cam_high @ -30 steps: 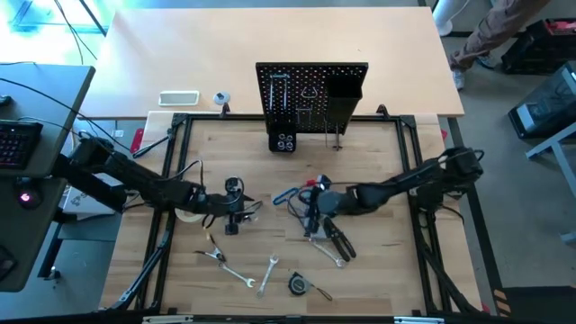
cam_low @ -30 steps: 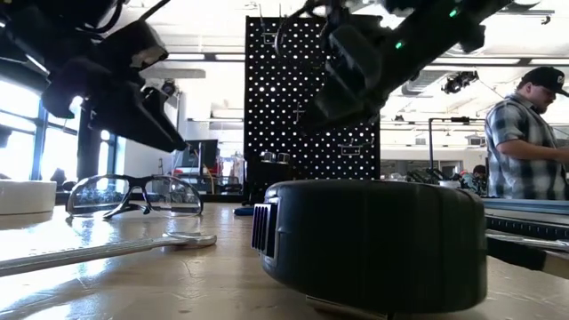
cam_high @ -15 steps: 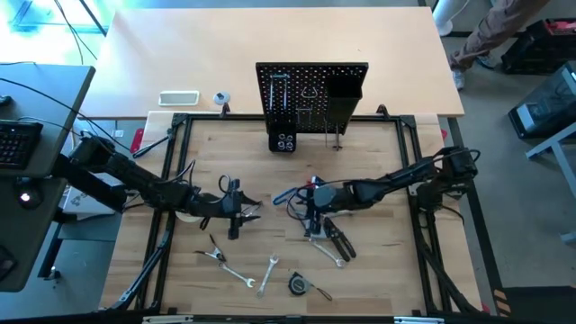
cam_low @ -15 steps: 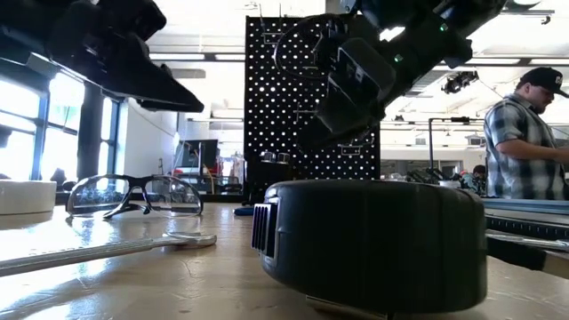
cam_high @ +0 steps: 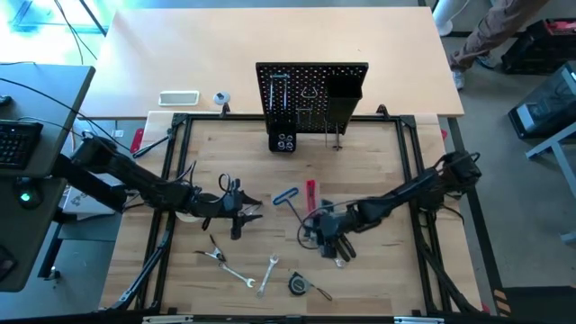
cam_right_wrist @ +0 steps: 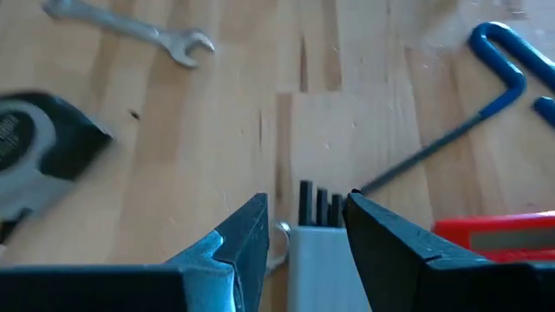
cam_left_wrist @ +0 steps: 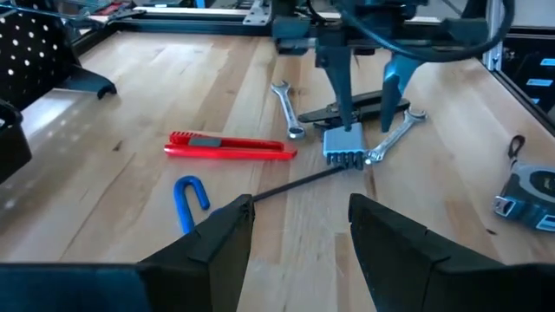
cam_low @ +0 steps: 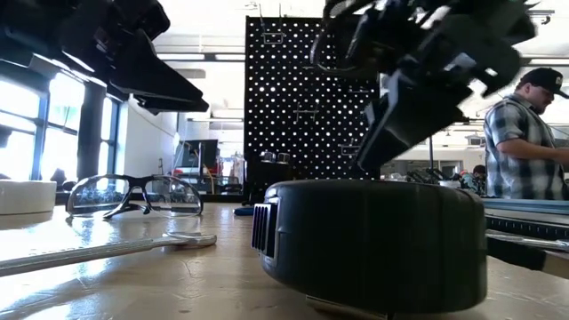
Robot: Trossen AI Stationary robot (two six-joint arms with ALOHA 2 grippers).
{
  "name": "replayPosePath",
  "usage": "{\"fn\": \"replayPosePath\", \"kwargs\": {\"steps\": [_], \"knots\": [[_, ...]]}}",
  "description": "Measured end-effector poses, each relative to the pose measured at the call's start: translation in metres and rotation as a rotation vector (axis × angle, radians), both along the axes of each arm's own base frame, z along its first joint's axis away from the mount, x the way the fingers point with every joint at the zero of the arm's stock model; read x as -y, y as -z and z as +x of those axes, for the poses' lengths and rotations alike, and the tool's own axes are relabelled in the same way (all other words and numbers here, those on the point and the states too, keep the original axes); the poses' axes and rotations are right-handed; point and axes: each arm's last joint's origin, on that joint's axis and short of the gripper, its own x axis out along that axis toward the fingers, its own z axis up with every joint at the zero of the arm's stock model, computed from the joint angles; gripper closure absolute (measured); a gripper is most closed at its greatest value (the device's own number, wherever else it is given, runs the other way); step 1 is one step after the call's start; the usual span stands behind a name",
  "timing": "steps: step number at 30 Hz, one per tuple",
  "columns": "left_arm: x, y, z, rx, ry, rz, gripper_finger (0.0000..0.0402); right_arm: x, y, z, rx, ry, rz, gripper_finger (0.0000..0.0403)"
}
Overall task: Hang tools onto peg board
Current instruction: Put the hex key onto the peg board
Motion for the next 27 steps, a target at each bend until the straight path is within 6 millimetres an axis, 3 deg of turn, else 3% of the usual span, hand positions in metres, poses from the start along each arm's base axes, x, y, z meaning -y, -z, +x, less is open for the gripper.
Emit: {"fn": "replayPosePath", "kwargs": {"steps": [10,17,27], "knots": [[0.007,0.023,0.017,0.014,0.017,-0.011,0.0218,-0.012,0.004,-0.012,-0.024,0.0,-0.208,0.0236],[0.009,0.036,0.023,0.011,0.029,-0.024,0.0218,-0.006,0.01,-0.011,-0.08,-0.012,-0.162,0.0168],[0.01,0.04,0.024,-0.003,0.035,-0.008,0.0218,-0.001,0.039,-0.004,-0.173,-0.019,-0.17,0.0164]]}}
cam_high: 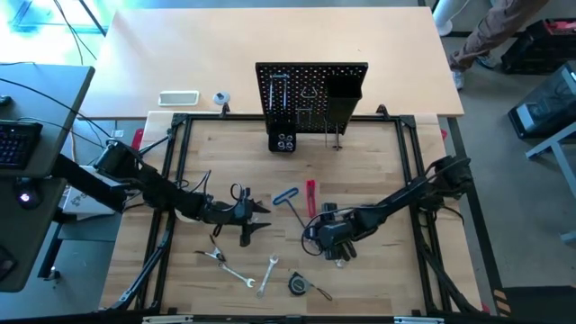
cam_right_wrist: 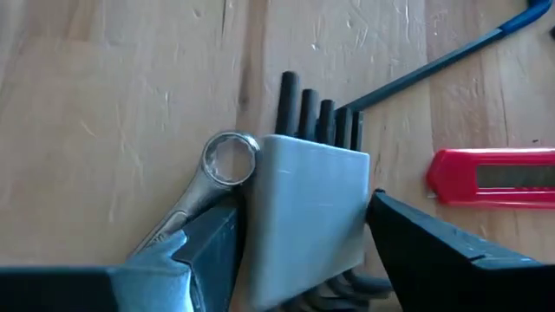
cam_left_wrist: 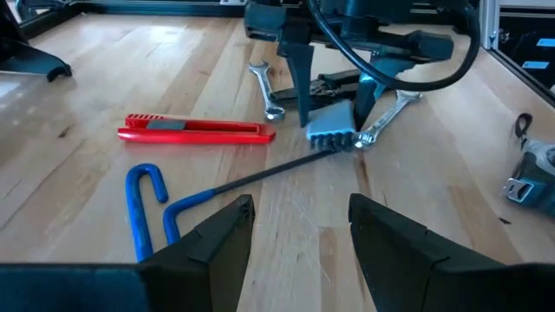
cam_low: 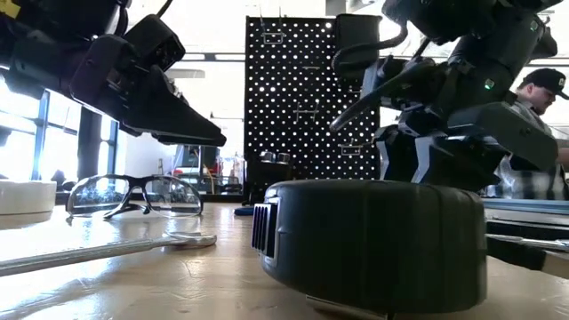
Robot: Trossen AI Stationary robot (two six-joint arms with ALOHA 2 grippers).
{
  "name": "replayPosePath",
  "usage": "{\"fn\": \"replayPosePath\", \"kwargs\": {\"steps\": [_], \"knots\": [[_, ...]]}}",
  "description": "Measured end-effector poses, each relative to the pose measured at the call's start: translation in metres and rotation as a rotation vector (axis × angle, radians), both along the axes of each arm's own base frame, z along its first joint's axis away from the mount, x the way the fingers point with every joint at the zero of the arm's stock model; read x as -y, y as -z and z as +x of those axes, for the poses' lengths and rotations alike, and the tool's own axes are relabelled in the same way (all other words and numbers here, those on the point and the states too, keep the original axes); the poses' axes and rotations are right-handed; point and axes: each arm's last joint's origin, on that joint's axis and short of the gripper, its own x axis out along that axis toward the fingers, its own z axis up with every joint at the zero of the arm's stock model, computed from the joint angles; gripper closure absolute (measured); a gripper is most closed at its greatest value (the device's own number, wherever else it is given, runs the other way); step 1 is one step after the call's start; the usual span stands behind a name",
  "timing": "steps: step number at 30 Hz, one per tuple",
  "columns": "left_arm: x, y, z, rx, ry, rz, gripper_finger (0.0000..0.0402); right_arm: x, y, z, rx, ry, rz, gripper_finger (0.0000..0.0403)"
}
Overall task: Hang tools onto peg board
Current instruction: Put the hex key onto the peg board
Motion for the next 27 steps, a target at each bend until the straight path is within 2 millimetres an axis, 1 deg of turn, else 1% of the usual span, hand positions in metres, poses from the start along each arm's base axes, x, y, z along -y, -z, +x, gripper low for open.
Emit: {"fn": "replayPosePath", "kwargs": {"steps": [2,5,12,15,27], "knots": [[0.0,0.0,0.0,0.001,0.002,0.005,0.0218,0.003,0.001,0.001,-0.004,0.007,0.005,0.0172],[0.0,0.0,0.0,-0.001,0.002,0.006,0.0218,0.007,0.001,0.003,0.0,0.009,0.002,0.0204],[0.0,-0.001,0.0,0.002,0.002,0.005,0.0218,0.009,-0.001,0.006,0.009,0.007,-0.009,0.0324],[0.0,-0.001,0.0,0.006,0.001,0.003,0.0218,0.009,-0.006,0.01,0.017,-0.005,-0.025,0.0364],[0.0,-0.001,0.0,0.003,0.009,-0.008,0.0218,0.004,-0.03,0.027,-0.006,-0.048,-0.082,0.0377]]}}
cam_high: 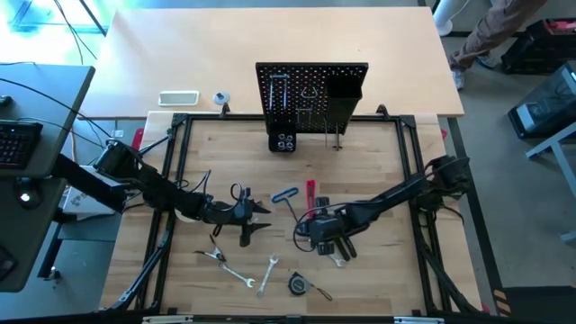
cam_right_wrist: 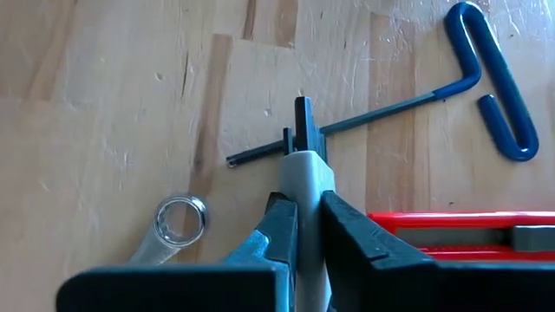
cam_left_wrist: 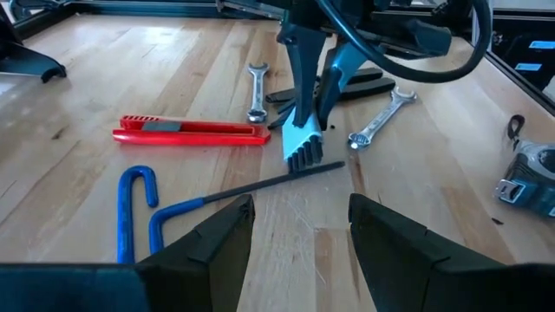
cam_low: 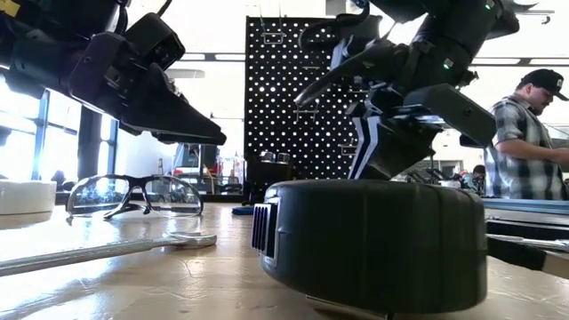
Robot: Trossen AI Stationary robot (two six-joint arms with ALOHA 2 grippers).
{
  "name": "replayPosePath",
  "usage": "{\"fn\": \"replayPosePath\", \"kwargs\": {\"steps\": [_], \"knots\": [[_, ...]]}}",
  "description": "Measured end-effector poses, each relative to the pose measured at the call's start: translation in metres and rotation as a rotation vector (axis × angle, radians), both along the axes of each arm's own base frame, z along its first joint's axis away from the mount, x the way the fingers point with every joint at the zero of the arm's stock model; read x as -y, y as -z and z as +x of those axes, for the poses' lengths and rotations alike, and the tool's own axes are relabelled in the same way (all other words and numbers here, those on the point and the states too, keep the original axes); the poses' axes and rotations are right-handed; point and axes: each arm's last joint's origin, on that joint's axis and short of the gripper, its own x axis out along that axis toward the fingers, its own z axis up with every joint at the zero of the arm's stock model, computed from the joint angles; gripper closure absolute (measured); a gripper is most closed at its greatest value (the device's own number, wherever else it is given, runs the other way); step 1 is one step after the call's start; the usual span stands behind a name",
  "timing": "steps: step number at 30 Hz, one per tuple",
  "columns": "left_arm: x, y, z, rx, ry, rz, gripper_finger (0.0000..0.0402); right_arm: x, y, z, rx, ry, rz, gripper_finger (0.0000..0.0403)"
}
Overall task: Hang tools onto peg board
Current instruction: Put the hex key onto the peg board
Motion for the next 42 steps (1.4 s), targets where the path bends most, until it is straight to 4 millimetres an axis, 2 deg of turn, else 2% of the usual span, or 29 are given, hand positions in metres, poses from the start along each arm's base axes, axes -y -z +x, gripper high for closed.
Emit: {"fn": "replayPosePath", "kwargs": {"steps": [7,13,29,36,39,42], "knots": [[0.0,0.001,-0.001,-0.015,0.006,0.021,0.0218,-0.002,-0.012,0.006,-0.004,0.002,-0.026,0.0384],[-0.001,0.004,-0.002,-0.043,0.007,0.033,0.0218,-0.001,-0.013,0.007,0.001,0.01,-0.037,0.0402],[-0.001,0.007,-0.003,-0.081,0.014,0.065,0.0218,0.002,-0.015,0.008,0.011,0.027,-0.05,0.0402],[-0.001,0.007,-0.003,-0.08,0.016,0.07,0.0218,0.003,-0.027,0.003,0.013,0.02,-0.031,0.0403],[-0.001,0.007,-0.003,-0.08,0.016,0.07,0.0218,0.005,-0.032,-0.001,0.006,0.026,-0.029,0.04],[-0.001,0.007,-0.003,-0.078,0.016,0.069,0.0218,0.005,-0.034,-0.002,-0.003,0.02,-0.019,0.0376]]}}
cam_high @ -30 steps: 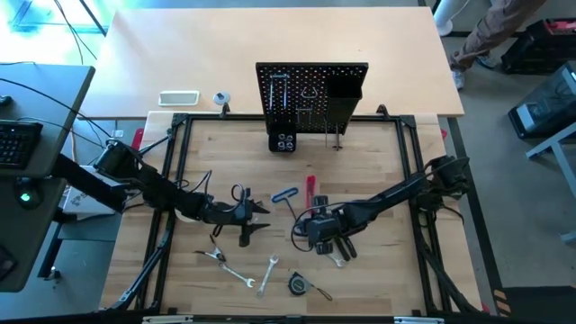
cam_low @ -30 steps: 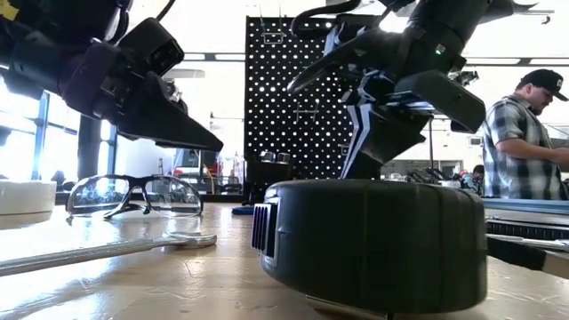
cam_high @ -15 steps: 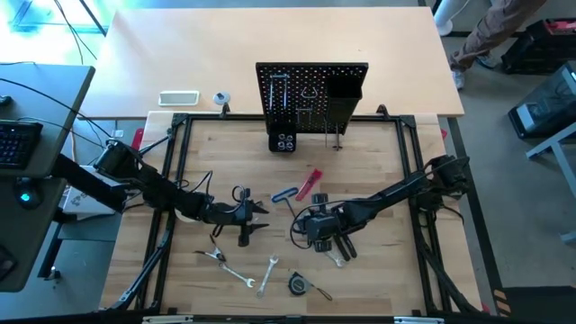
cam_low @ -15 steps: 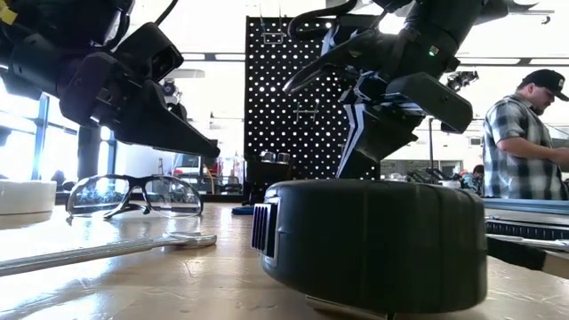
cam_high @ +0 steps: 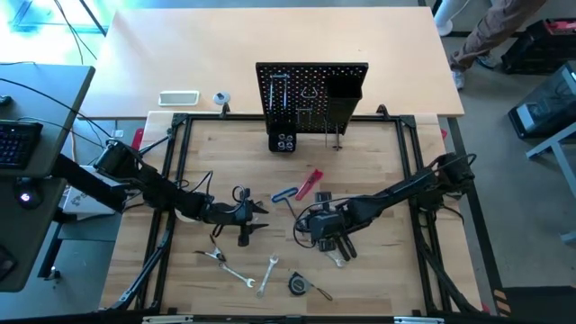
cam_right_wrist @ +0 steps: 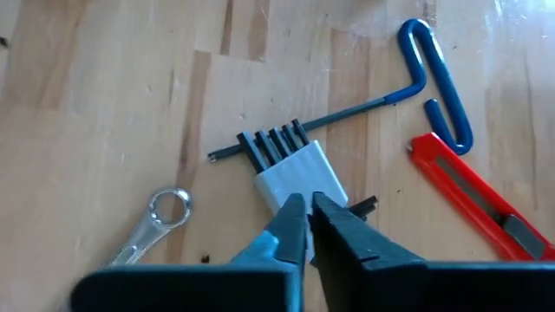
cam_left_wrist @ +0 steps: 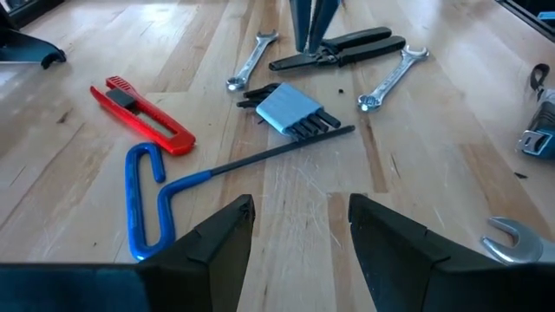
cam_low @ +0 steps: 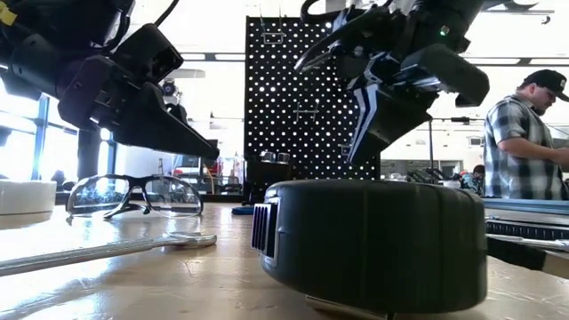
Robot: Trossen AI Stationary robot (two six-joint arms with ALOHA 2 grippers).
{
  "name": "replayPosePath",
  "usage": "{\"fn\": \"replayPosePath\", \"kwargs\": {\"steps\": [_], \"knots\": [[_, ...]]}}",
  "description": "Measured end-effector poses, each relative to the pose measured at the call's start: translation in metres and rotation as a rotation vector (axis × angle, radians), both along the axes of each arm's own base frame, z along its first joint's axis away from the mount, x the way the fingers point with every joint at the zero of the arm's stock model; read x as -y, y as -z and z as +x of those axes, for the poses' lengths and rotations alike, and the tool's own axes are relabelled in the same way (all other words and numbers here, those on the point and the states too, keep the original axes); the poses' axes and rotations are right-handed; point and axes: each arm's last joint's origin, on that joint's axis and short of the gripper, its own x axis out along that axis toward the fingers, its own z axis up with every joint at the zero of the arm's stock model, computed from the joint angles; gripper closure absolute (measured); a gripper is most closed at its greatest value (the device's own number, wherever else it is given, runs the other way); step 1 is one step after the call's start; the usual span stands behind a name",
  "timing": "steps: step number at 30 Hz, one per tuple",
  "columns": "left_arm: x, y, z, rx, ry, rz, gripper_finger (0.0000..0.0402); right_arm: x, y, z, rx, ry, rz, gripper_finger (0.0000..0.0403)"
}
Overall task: Hang tools onto peg board
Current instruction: Put the hex key onto the peg board
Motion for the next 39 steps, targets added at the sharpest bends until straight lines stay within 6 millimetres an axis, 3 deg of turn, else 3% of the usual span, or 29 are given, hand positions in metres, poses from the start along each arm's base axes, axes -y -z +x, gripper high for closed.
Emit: {"fn": "replayPosePath", "kwargs": {"steps": [9,13,22,33,36,39], "knots": [[0.0,0.0,0.0,0.001,-0.001,-0.003,0.0218,0.005,-0.001,0.002,-0.01,-0.039,0.022,0.0214],[0.0,0.0,0.0,0.001,-0.001,-0.003,0.0218,0.009,-0.001,0.004,-0.023,-0.086,0.053,0.0175],[0.0,-0.001,0.0,0.008,0.0,-0.005,0.0218,0.02,0.013,0.017,-0.028,-0.188,0.112,0.017],[-0.001,-0.001,0.001,0.014,-0.003,-0.006,0.0218,0.046,0.063,0.033,-0.149,-0.196,0.105,0.0172],[-0.001,-0.003,0.002,0.029,-0.002,-0.006,0.0218,0.052,0.066,0.034,-0.158,-0.186,0.134,0.0193],[-0.001,-0.004,0.003,0.045,-0.001,0.003,0.0218,0.054,0.066,0.035,-0.143,-0.182,0.124,0.0246]]}}
